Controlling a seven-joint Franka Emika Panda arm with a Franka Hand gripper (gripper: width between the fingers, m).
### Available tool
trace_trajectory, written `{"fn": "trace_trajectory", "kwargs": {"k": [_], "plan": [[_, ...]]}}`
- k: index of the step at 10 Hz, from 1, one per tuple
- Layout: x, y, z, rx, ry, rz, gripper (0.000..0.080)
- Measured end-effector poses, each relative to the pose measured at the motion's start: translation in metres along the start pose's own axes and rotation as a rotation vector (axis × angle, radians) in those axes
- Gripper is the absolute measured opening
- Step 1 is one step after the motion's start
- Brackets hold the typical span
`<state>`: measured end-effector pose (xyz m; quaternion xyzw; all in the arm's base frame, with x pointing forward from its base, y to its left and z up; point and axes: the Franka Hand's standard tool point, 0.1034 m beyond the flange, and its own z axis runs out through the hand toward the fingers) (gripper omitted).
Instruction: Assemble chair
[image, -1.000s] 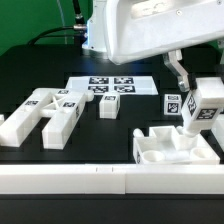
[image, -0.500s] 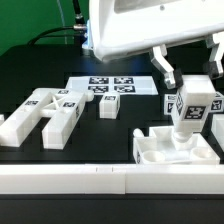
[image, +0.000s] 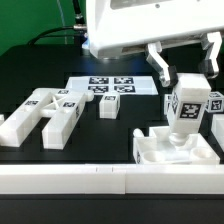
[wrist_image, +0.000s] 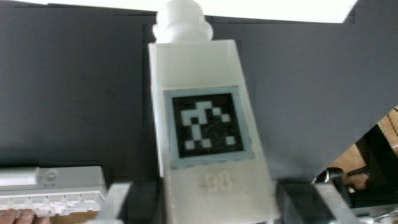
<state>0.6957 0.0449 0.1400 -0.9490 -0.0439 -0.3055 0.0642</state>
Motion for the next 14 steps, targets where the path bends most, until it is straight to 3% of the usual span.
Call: {"fn": "trace_trajectory", "kwargs": {"k": [1, 4, 7, 8, 11, 14], "plan": [[-0.004, -0.004, -0.001, 0.001, 0.011, 0.004, 0.0300], [-0.006, -0.015, 0.003, 0.060, 0.000, 0.078, 0.0300], [-0.009, -0.011, 0.003, 0.053, 0.000, 0.082, 0.0300], [-0.013, -0.005, 0.001, 0.032, 0.021, 0.090, 0.0300], [-0.039, -0.021, -0.002, 0.009, 0.045, 0.084, 0.0300], [-0.042, -0.024, 0.001, 0.014, 0.036, 0.102, 0.0300]]}}
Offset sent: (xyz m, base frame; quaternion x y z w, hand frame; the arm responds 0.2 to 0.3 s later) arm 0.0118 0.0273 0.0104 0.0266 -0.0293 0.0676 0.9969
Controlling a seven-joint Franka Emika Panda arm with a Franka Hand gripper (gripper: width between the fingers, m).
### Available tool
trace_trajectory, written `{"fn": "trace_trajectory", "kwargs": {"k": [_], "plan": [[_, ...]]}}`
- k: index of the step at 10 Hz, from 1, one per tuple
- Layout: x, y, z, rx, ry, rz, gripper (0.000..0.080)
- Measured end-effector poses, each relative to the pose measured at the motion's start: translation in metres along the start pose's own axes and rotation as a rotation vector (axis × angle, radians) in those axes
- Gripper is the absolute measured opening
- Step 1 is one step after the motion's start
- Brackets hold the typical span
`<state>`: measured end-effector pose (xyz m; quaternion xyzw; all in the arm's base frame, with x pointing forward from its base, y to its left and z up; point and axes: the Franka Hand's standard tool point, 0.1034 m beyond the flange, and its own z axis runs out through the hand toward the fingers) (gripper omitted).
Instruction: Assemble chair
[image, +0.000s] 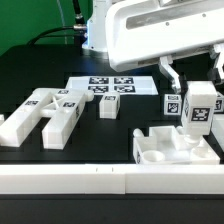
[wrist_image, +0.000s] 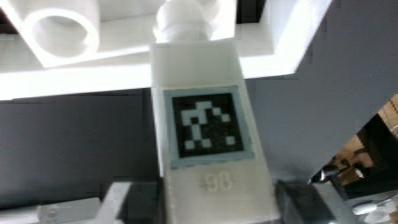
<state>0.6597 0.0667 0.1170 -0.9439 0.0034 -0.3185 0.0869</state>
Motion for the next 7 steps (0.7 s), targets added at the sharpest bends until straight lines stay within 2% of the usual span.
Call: {"fn": "trace_trajectory", "kwargs": {"k": [1, 3, 5, 7], "plan": [[0.000, 0.000, 0.000, 0.000, 0.000, 0.000, 0.0300], [0.002, -0.012, 0.002, 0.012, 0.002, 0.010, 0.0300], [0.004, -0.015, 0.011, 0.020, 0.004, 0.017, 0.0300], [0.003, -0.015, 0.014, 0.022, 0.003, 0.020, 0.0300]]}}
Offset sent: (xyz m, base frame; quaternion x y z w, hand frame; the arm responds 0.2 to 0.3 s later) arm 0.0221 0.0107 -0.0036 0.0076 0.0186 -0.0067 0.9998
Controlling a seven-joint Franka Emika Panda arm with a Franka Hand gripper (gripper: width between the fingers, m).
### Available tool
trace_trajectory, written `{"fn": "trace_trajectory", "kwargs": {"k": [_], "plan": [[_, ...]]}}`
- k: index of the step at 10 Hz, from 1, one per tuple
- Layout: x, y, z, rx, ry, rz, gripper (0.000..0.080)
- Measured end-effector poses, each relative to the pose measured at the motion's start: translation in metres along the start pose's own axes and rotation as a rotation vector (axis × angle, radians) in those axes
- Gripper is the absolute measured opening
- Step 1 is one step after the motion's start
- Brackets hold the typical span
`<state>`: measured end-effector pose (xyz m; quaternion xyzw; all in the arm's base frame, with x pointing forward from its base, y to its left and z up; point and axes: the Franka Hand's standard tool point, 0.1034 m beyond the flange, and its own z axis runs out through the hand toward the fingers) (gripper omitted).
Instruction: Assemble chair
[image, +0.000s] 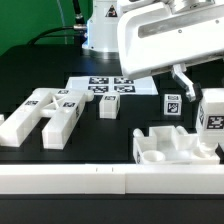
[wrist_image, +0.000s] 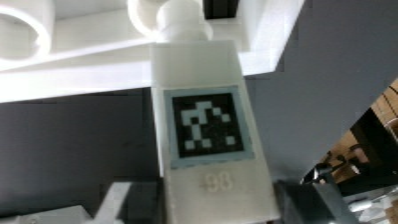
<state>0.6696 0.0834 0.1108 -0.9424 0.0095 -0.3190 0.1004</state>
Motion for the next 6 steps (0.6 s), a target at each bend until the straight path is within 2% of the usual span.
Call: {"fn": "trace_trajectory", "kwargs": {"k": [3, 6], "plan": [[-0.0020, 0.0012, 0.0017, 0.000, -0.004, 0.003, 0.0300], [-0.0025, 0.0086, 0.0018, -0.007, -0.004, 0.010, 0.0300]]}}
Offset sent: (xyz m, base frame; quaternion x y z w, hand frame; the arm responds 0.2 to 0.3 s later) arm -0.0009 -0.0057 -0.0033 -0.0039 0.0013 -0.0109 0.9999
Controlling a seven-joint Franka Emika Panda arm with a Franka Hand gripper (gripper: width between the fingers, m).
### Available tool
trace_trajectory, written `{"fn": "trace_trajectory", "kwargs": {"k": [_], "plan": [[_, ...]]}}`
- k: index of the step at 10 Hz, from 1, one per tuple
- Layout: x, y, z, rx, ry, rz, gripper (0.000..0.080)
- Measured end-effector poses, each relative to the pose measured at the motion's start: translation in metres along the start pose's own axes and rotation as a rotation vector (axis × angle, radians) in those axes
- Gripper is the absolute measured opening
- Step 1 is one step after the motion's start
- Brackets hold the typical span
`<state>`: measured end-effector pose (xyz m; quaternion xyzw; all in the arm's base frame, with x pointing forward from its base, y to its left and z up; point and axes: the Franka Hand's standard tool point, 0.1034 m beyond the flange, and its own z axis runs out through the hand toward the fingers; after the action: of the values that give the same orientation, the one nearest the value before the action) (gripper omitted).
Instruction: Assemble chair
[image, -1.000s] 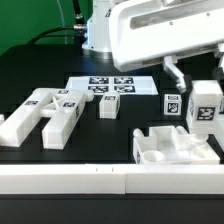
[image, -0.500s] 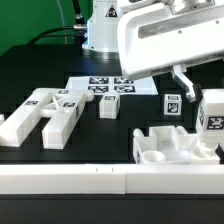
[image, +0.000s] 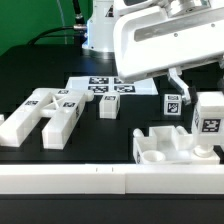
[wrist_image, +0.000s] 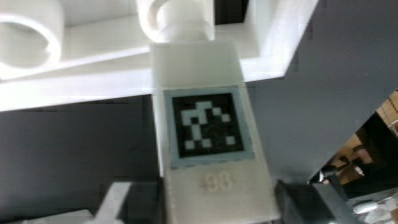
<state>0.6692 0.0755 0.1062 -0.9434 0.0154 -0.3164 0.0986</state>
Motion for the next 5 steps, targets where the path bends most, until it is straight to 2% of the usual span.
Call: {"fn": "trace_trajectory", "kwargs": {"k": [5], "plan": [[-0.013, -0.002, 0.007, -0.001, -0.012, 0.002, 0.0300]]}}
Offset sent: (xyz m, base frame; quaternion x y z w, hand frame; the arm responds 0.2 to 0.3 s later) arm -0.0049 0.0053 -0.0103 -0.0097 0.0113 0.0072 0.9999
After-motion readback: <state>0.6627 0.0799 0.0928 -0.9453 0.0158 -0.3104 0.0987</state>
